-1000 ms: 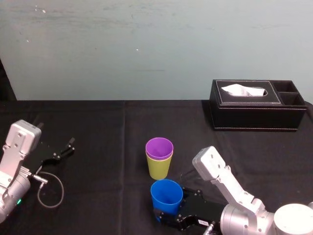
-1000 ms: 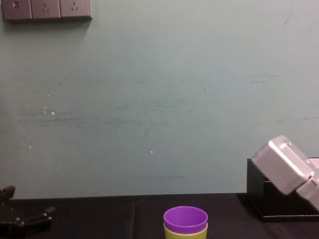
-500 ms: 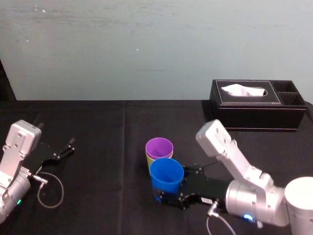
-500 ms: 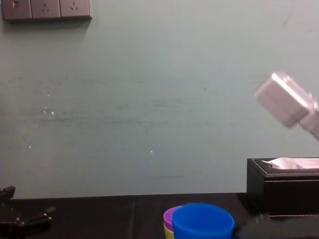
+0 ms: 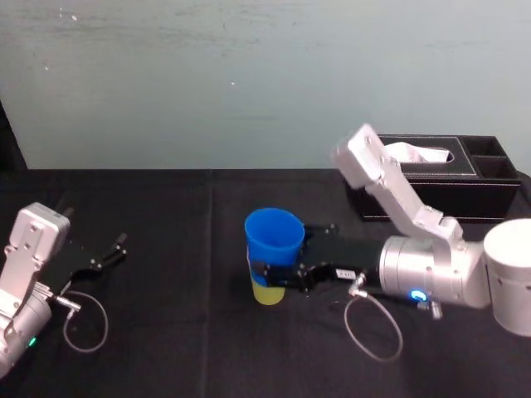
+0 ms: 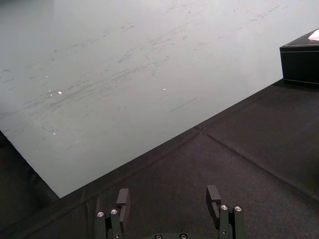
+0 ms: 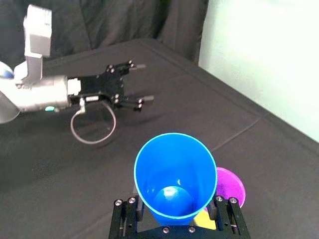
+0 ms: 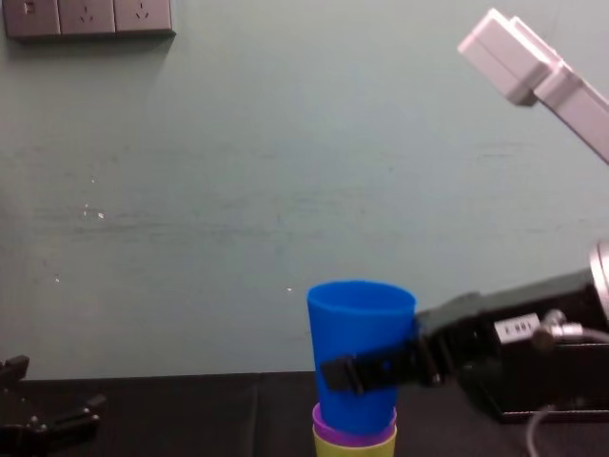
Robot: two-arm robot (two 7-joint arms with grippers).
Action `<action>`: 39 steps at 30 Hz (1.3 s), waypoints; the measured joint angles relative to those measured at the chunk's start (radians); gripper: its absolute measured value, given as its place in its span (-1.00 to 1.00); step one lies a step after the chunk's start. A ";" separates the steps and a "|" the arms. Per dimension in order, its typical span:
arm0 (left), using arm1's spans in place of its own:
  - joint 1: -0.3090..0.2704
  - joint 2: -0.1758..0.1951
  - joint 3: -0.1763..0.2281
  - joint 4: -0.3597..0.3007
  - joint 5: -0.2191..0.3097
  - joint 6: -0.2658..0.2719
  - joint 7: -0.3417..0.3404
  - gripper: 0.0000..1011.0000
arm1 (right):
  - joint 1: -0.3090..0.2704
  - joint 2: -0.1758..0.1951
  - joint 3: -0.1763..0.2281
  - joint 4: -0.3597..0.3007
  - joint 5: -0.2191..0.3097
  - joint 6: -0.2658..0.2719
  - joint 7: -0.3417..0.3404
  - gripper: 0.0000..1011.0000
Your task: Stack the three plastic cups sequentially using one hand.
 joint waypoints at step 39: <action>0.000 0.000 0.000 0.000 0.000 0.000 0.000 0.98 | 0.213 -0.044 -0.111 0.269 0.033 -0.050 -0.003 0.40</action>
